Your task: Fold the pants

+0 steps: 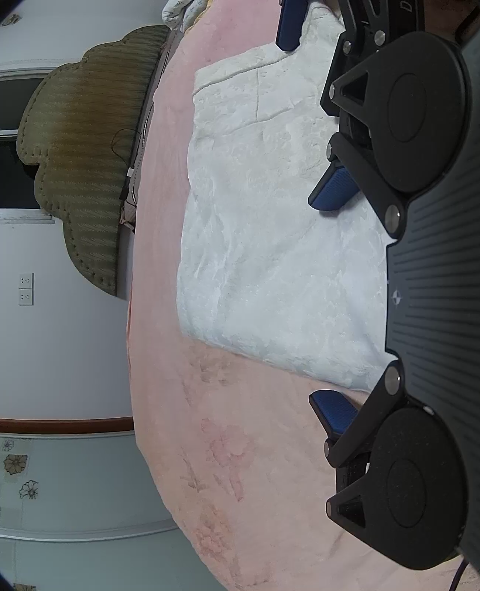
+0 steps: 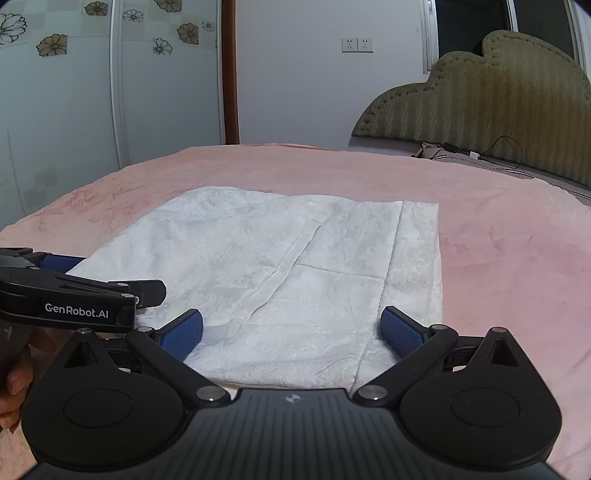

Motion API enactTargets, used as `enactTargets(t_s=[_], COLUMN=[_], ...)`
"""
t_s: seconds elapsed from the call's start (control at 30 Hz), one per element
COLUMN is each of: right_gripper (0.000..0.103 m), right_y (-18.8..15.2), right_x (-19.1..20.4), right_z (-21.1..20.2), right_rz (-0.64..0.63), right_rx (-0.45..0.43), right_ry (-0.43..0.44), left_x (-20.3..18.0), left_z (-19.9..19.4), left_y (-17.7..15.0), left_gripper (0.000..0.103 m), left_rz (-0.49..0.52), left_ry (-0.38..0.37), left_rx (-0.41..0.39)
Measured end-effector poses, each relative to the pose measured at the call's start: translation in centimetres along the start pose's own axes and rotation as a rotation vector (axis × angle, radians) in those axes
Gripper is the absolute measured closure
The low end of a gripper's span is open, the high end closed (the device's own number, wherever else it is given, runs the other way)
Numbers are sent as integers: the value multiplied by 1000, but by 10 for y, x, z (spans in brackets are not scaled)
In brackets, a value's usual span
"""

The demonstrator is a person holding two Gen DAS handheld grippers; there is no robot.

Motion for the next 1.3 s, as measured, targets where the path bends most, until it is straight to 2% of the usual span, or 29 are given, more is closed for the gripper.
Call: enactTargets(t_s=[0.6,0.83,1.0,1.3], right_gripper=[0,0,0,0], right_y=[-1,-1,-1,-2], right_x=[0,0,0,5], right_z=[2,2,2,2], right_rz=[2,4,19,-20], right_rx=[5,4,-2,1], right_ry=[0,2,13,-20], left_x=[3,12,11,12], left_z=[2,4,4,4], left_y=[-2,-5,-5,-4], left_gripper=[0,0,0,0], left_rz=[-56,-124,-123,-119], left_ry=[-32,-88,-87,-85], left_rx=[18,25,25,27])
Point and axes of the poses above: each gripper's, at about its wrist camera, not at the fingertips, and z roughly the way its jaws point, x to its left, y to its top, the point moved 8 cm from there along z, roughly the way its jaws point, and after that the axes turned 6 degrees about z, right-handed, at the moved point
